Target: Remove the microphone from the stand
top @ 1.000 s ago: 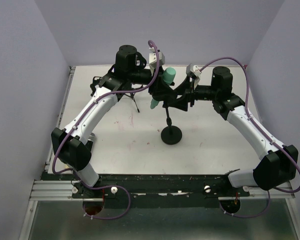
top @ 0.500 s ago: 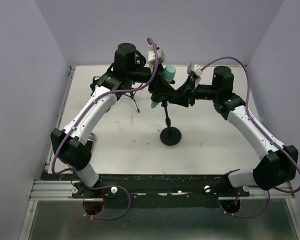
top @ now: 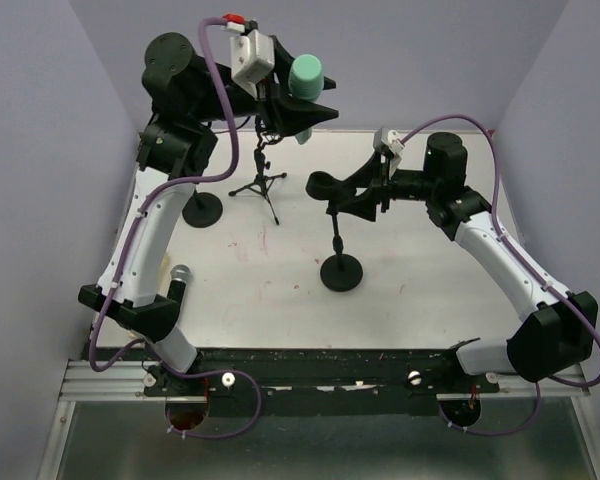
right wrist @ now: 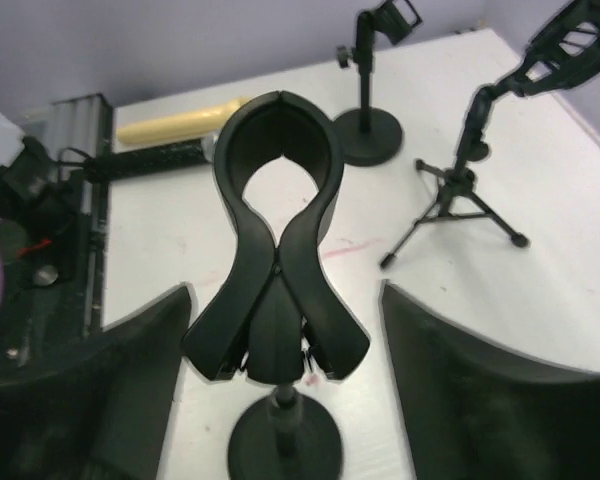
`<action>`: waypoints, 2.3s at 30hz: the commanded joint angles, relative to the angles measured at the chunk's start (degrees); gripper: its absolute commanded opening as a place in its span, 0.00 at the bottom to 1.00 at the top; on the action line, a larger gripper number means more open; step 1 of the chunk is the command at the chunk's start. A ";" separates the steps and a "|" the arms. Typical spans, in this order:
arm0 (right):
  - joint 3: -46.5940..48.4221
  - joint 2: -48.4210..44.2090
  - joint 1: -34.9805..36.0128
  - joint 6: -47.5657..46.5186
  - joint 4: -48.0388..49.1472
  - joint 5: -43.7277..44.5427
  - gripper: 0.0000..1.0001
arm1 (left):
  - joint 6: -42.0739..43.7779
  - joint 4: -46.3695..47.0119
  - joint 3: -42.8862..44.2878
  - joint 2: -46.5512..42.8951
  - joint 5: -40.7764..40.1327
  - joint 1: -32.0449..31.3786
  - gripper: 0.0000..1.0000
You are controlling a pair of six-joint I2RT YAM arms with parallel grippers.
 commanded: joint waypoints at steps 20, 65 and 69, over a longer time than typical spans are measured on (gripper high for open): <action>10.48 -7.60 -0.13 -0.79 -16.07 18.30 1.00 | 27.07 -30.01 -64.16 -28.07 -69.31 34.07 0.00; 24.19 3.04 -0.13 -0.17 -23.72 11.44 1.00 | 20.47 -19.18 -69.46 4.37 -57.56 53.60 0.58; 23.23 3.13 -0.13 0.00 -22.75 11.26 1.00 | 20.73 -20.59 -68.58 3.85 -56.07 53.60 0.63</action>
